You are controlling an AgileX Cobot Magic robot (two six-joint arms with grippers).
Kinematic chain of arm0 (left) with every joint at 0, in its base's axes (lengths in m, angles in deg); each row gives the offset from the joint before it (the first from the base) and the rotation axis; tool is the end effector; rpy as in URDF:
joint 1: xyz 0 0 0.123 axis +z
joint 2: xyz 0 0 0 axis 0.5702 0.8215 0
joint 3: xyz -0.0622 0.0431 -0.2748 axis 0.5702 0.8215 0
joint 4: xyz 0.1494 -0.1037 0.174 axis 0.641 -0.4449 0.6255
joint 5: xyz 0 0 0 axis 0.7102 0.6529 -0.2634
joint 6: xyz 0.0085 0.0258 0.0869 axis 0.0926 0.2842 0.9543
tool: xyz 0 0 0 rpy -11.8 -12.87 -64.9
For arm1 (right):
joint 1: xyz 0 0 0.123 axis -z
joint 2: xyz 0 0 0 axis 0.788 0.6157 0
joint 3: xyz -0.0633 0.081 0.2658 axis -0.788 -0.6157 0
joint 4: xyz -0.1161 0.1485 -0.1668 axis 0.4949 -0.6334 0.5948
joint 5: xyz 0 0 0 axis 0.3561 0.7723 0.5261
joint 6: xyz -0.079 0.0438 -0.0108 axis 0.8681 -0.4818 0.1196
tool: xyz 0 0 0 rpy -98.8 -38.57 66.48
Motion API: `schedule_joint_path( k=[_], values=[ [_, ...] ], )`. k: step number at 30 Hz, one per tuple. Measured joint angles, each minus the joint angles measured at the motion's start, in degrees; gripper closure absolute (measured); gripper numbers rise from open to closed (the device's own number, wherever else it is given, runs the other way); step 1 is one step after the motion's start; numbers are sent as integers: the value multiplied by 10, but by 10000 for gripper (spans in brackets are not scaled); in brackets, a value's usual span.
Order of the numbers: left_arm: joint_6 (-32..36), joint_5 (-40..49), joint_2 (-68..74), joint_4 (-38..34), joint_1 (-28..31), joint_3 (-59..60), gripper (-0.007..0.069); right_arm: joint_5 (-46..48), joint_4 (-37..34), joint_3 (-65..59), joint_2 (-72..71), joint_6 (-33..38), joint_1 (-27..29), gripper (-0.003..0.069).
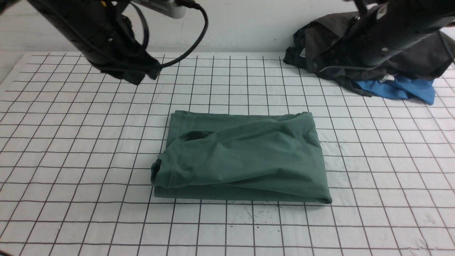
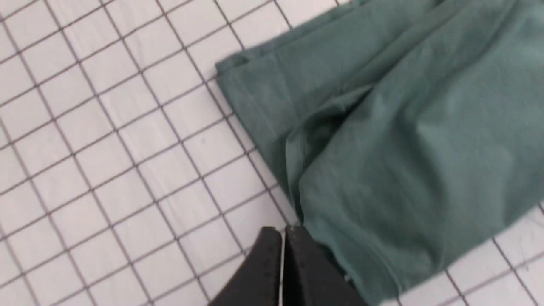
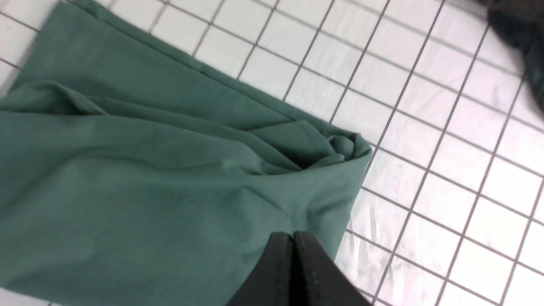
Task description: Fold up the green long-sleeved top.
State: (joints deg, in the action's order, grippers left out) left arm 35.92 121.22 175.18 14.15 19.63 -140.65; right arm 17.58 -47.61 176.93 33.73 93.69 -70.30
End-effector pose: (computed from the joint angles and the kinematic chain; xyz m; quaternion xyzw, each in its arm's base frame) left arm 0.3334 -0.0984 0.3657 0.2488 0.9299 -0.0458 0.2670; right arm 0.3449 0.1231 0.3485 -0.2192 0.9244 0.0763 0.3026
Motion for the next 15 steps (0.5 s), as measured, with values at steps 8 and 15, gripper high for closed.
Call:
schedule_joint_path(
  k=[8, 15],
  values=[
    [0, -23, -229, 6, 0, 222, 632, -145, -22, -223, -234, 0, 0, 673],
    [-12, -53, -409, 5, 0, 387, 632, -175, -43, -323, -387, 0, 0, 673]
  ],
)
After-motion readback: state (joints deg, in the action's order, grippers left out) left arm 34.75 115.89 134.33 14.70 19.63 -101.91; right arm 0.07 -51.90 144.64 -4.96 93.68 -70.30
